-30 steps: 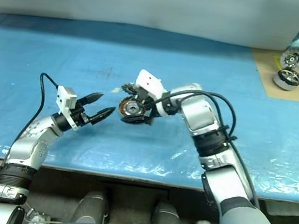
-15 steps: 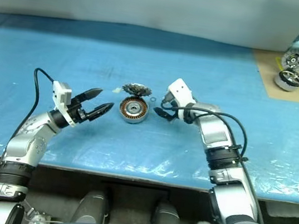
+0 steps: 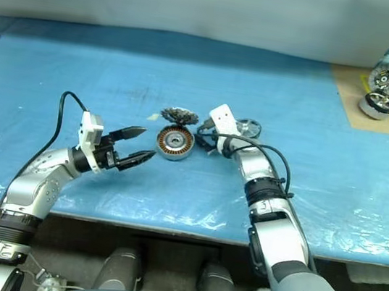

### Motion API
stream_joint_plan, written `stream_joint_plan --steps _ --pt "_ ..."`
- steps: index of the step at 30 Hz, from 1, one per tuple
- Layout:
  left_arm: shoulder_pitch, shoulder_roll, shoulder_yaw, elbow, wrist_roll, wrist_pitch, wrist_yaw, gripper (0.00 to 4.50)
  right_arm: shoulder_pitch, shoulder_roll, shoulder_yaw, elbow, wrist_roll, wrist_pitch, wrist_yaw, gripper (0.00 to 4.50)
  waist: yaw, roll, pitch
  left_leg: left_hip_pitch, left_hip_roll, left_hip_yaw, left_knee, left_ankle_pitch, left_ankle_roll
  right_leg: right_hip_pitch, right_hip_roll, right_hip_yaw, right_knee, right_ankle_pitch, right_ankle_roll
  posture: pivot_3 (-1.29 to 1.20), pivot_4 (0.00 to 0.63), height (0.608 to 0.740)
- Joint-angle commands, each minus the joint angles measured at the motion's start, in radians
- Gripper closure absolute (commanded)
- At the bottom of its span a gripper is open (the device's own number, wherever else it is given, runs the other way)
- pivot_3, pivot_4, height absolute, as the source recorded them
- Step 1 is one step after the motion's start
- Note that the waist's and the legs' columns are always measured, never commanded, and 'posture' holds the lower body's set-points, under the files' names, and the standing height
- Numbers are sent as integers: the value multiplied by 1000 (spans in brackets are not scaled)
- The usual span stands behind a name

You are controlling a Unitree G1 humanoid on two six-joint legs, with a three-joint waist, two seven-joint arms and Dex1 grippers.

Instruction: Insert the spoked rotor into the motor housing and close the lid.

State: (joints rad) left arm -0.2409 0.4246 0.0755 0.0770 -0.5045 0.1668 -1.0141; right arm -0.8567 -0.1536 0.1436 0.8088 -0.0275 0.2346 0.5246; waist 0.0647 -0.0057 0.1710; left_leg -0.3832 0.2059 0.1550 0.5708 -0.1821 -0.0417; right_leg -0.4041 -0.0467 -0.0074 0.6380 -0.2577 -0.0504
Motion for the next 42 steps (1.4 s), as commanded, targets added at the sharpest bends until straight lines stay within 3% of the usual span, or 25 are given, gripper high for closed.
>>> stream_joint_plan --steps 1,6,9,17,23,31,35,42 --pt "-7 9 3 -32 1 -3 -1 0 -20 33 -6 47 1 -31 -4 39 -3 0 0 0 0 0 0 0 0 0 0 0 0 0 0 0 150 740" --pt "-8 9 6 -22 8 -12 2 0 -41 45 -21 124 -13 -62 -46 39 -16 0 0 1 0 0 0 0 0 1 0 0 1 -1 -2 0 150 740" --pt "-10 7 6 -13 15 -20 3 0 -51 45 -28 159 -16 -80 -59 614 -19 0 0 2 0 0 1 0 0 1 0 0 1 -1 -2 0 150 740" --pt "-17 -1 10 7 23 -35 3 0 -44 45 -20 168 -26 -93 -53 3413 -19 0 0 1 0 0 0 0 0 1 0 0 1 -1 -2 0 150 740" --pt "-21 -2 12 10 21 -37 8 0 -20 29 1 110 -32 -76 -7 3413 -18 0 0 1 0 0 0 0 0 1 0 0 1 -1 -2 0 150 740" --pt "-3 9 3 -43 6 7 1 0 202 -111 -6 -453 76 128 204 3413 3 0 0 -1 0 0 -1 0 0 1 0 -1 -4 1 2 0 150 740" --pt "10 9 -2 -48 15 -9 -9 0 308 -203 -28 -737 208 280 347 3413 5 0 0 0 0 0 -5 0 0 1 0 -1 -6 1 2 0 150 740" --pt "-1 2 -6 -4 26 -33 -19 0 275 -197 9 -854 301 378 394 3413 3 0 0 1 0 0 -7 0 0 1 1 0 -8 1 2 0 150 740"
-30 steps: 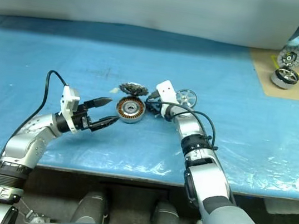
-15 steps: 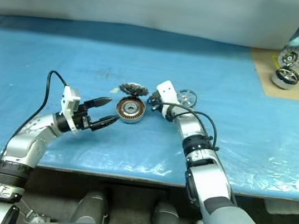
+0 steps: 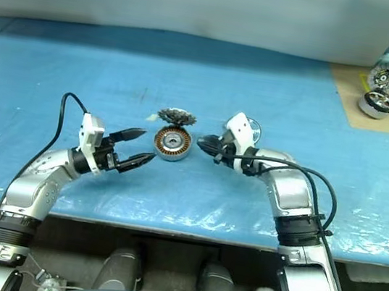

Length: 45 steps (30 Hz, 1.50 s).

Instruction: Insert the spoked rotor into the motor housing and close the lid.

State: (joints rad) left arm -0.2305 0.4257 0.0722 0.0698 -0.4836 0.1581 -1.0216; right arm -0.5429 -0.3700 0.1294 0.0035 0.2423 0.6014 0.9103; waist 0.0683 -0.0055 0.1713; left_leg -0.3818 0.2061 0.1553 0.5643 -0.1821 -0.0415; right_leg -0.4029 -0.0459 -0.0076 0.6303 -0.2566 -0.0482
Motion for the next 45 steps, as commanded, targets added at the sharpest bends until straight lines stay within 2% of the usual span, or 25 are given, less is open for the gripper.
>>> stream_joint_plan --steps 1,5,11,15,24,33,39,45 --pt "-11 -1 -4 11 8 -28 -14 0 -48 31 40 -39 21 3 2 3413 -1 0 0 0 0 0 0 0 0 0 0 0 -1 0 0 0 150 740" --pt "-14 -6 -13 47 33 -62 -15 0 -113 111 117 112 -66 -98 -52 3413 -3 0 0 -1 0 0 0 0 0 0 0 0 -2 0 0 0 150 740" --pt "-13 -27 -13 92 87 -150 21 0 -190 171 130 299 -118 -201 -95 3413 1 0 0 -4 -1 0 0 0 0 0 -1 -1 -5 1 2 0 150 740" --pt "6 -31 -18 115 125 -215 38 0 -199 175 125 320 -115 -219 -83 3413 0 0 0 -4 -1 -1 0 0 0 1 -1 -2 -6 2 3 0 150 740" --pt "41 -57 -11 98 107 -212 68 0 -185 171 139 331 -130 -228 -64 3413 -1 0 0 -3 0 -1 0 0 0 2 -1 -2 -4 2 3 0 150 740" --pt "33 -84 -31 81 118 -204 102 0 -213 193 132 437 -169 -265 -117 3413 -1 0 0 -3 0 -1 1 0 0 2 -1 -2 -4 2 3 0 150 740" --pt "37 -92 -50 51 120 -186 126 0 -216 186 145 466 -183 -280 -102 3413 -1 0 0 -2 0 -1 2 0 0 3 -1 -2 -3 2 3 0 150 740" --pt "13 -98 -51 127 131 -217 121 0 -209 189 153 437 -182 -275 -73 3413 0 0 0 -2 0 -1 2 0 0 3 -1 -2 -2 2 3 0 150 740"
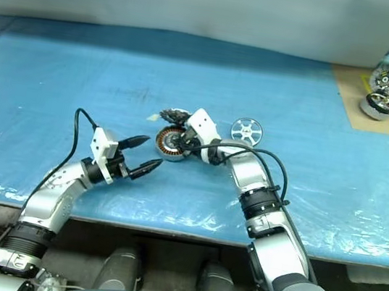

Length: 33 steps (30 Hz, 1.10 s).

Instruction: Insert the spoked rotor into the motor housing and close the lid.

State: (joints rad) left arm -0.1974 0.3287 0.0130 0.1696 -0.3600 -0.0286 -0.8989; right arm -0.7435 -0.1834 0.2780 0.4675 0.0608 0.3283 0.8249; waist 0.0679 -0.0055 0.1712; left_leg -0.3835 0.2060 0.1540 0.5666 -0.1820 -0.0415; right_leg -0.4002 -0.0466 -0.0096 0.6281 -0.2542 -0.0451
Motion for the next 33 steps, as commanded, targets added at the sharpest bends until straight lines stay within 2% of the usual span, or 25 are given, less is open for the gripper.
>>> stream_joint_plan --steps 1,9,16,21,33 --pt "-26 -3 10 47 9 -39 -3 0 -8 1 6 -26 -3 -3 17 3413 0 0 0 0 0 0 0 0 0 0 0 0 0 0 0 0 150 740" --pt "-60 -11 10 159 22 -100 -21 0 -6 4 9 2 -26 -14 7 3413 0 0 0 1 0 0 1 0 0 0 0 0 2 0 0 0 150 740" --pt "-64 -20 4 177 30 -117 -24 0 5 4 15 6 -46 -26 0 3413 0 0 0 1 0 0 4 0 0 0 0 1 6 0 -1 0 150 740" --pt "-64 -22 3 173 31 -114 -22 0 12 5 8 -17 -27 5 22 2214 0 0 0 2 0 0 5 0 0 0 -1 2 8 -3 -4 0 150 740" --pt "-85 -30 -2 172 32 -98 -13 0 -20 29 -114 -144 120 93 42 2214 1 0 0 2 0 0 5 0 0 -1 -1 2 9 -3 -4 0 150 740"
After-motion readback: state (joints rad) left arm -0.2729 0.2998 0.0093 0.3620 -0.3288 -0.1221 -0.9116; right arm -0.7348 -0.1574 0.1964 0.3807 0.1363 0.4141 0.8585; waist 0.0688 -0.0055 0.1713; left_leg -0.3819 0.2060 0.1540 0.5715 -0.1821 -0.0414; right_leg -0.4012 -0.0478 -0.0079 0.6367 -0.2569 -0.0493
